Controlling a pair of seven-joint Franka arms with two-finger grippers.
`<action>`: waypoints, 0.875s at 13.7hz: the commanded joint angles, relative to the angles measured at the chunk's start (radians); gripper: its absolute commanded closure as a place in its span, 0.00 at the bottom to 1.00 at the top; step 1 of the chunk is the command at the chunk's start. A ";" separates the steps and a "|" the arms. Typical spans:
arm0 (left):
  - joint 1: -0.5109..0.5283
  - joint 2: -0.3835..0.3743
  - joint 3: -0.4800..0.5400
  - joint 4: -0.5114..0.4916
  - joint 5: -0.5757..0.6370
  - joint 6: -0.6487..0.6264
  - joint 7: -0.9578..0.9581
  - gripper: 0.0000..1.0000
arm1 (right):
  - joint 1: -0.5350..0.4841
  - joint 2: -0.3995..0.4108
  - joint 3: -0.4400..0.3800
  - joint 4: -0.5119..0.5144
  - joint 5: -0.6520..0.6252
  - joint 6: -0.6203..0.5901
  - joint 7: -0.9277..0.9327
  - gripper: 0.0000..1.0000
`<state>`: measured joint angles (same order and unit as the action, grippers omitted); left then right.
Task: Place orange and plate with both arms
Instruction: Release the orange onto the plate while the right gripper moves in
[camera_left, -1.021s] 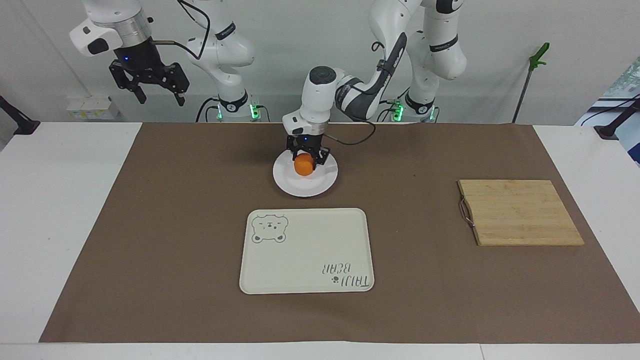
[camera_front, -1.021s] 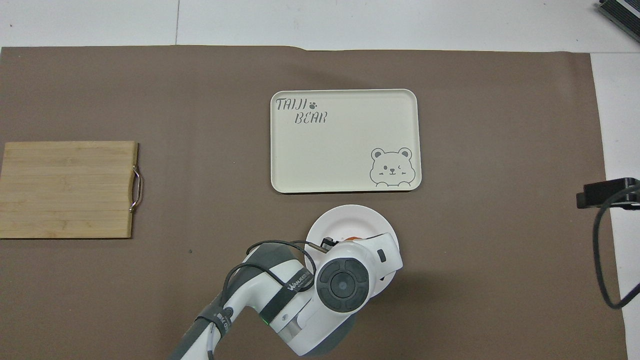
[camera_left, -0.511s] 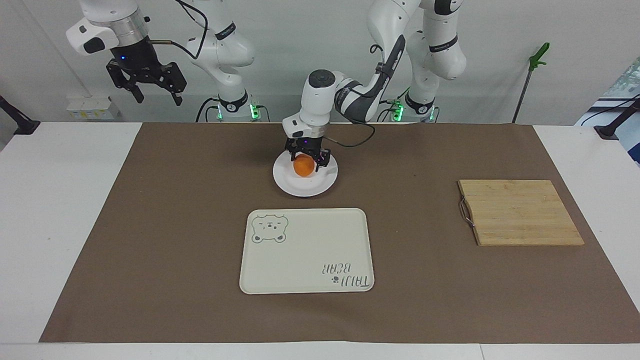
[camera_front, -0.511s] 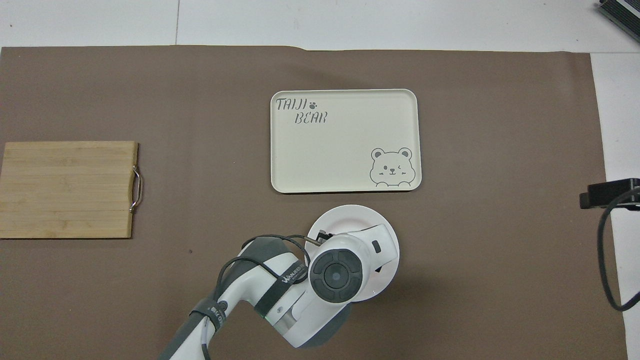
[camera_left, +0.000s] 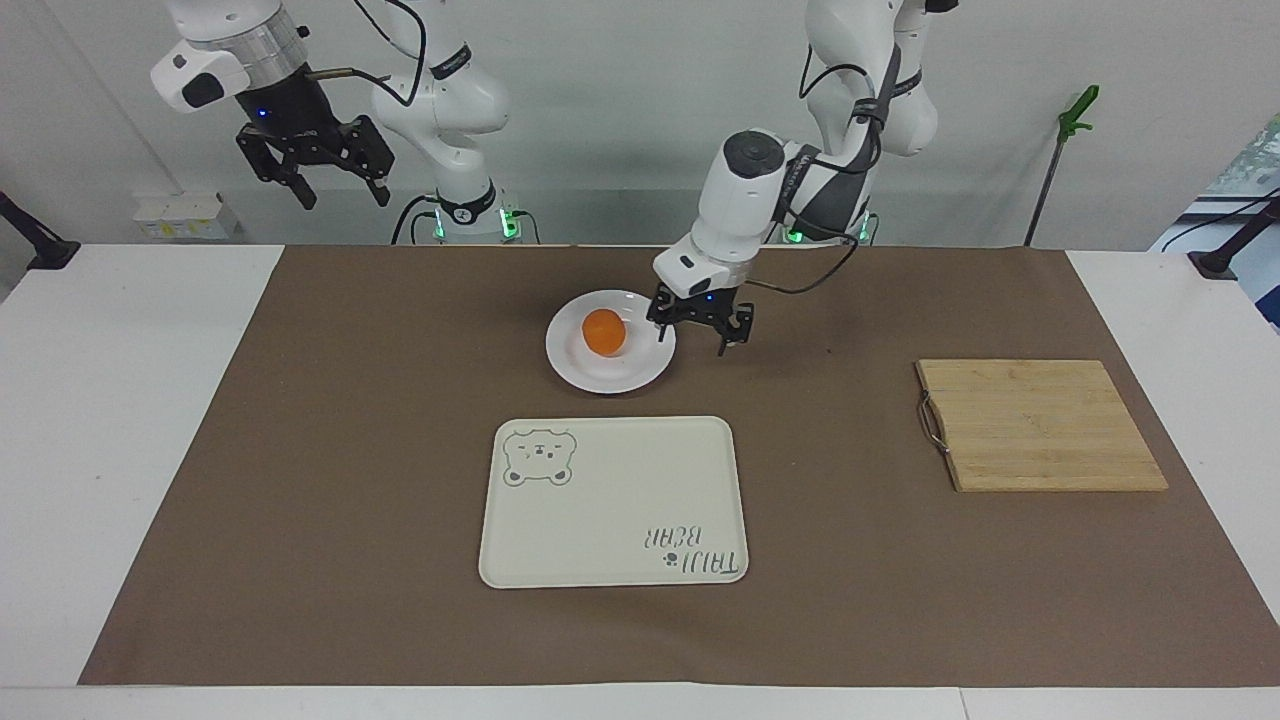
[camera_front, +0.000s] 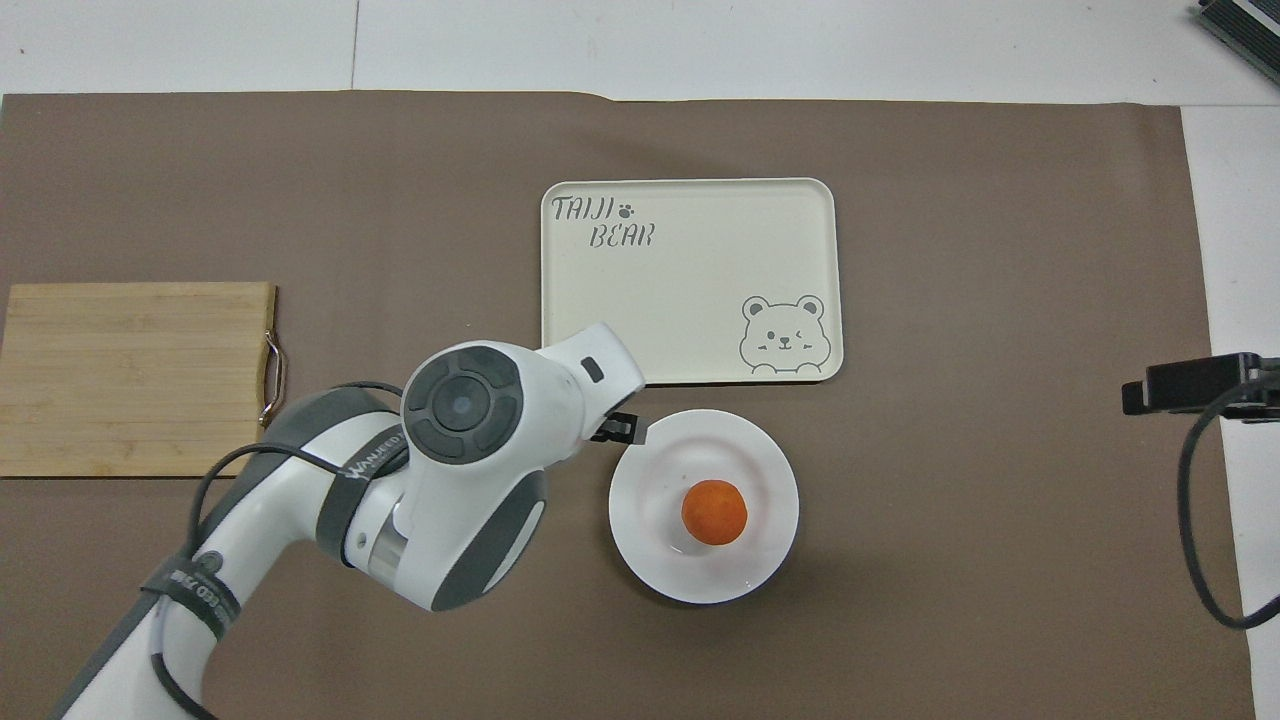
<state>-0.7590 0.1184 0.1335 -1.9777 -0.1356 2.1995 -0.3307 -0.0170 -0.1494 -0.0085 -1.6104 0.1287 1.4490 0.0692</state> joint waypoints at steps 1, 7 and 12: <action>0.126 -0.028 -0.011 -0.003 0.008 -0.081 0.069 0.00 | -0.011 -0.015 0.004 -0.072 0.075 0.051 -0.016 0.00; 0.421 -0.029 -0.011 -0.004 0.025 -0.138 0.356 0.00 | -0.015 -0.003 0.004 -0.238 0.218 0.249 -0.046 0.00; 0.633 -0.085 -0.011 0.014 0.027 -0.165 0.642 0.00 | -0.012 0.069 0.004 -0.336 0.327 0.392 -0.132 0.00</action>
<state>-0.1874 0.0840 0.1384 -1.9700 -0.1229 2.0801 0.2413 -0.0194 -0.1009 -0.0092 -1.9106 0.4027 1.7967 -0.0251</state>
